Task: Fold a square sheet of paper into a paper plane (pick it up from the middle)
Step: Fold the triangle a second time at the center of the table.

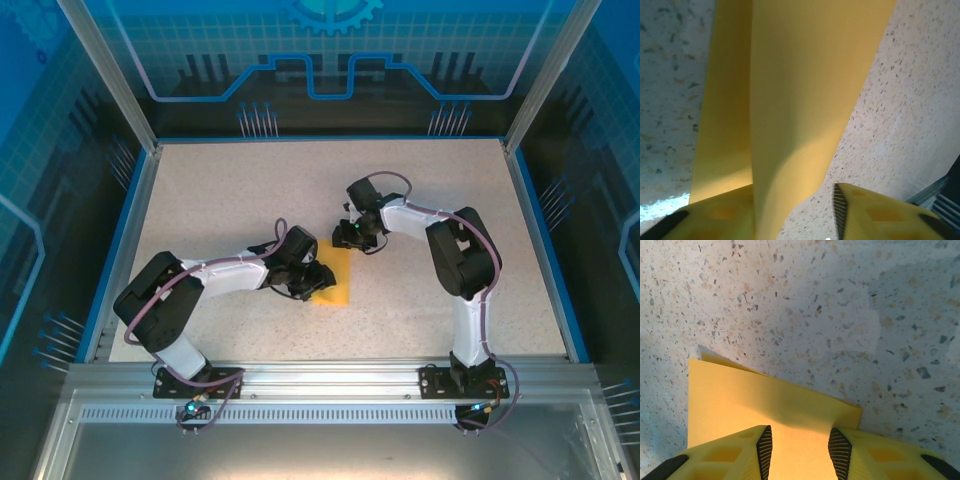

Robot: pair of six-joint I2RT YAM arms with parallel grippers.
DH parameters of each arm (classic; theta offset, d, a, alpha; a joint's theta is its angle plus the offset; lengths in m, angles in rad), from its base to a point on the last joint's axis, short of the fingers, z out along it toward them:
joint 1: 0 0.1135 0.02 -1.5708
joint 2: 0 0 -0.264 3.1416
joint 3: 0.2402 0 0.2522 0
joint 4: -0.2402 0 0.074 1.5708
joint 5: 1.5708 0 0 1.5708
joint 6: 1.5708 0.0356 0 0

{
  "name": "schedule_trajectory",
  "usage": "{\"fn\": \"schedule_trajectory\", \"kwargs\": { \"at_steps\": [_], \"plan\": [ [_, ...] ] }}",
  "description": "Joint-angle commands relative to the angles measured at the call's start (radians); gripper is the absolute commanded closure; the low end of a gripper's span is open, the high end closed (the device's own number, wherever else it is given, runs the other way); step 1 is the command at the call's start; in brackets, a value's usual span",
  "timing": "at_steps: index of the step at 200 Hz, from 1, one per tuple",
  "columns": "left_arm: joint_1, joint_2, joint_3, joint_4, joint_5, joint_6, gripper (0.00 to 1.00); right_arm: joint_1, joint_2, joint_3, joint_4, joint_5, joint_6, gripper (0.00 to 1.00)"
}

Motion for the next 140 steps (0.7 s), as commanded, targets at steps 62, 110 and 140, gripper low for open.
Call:
{"fn": "schedule_trajectory", "kwargs": {
  "at_steps": [62,110,140],
  "plan": [
    [-0.005,0.015,-0.009,-0.063,-0.124,0.021,0.91,-0.024,-0.15,-0.035,0.074,-0.092,-0.016,0.59],
    [-0.004,0.011,-0.004,-0.08,-0.164,0.036,0.98,-0.008,-0.241,-0.139,0.129,-0.112,-0.019,0.61],
    [-0.004,-0.041,0.006,-0.143,-0.213,0.062,0.98,0.026,-0.265,-0.174,0.116,-0.098,-0.035,0.62]
  ]
}}
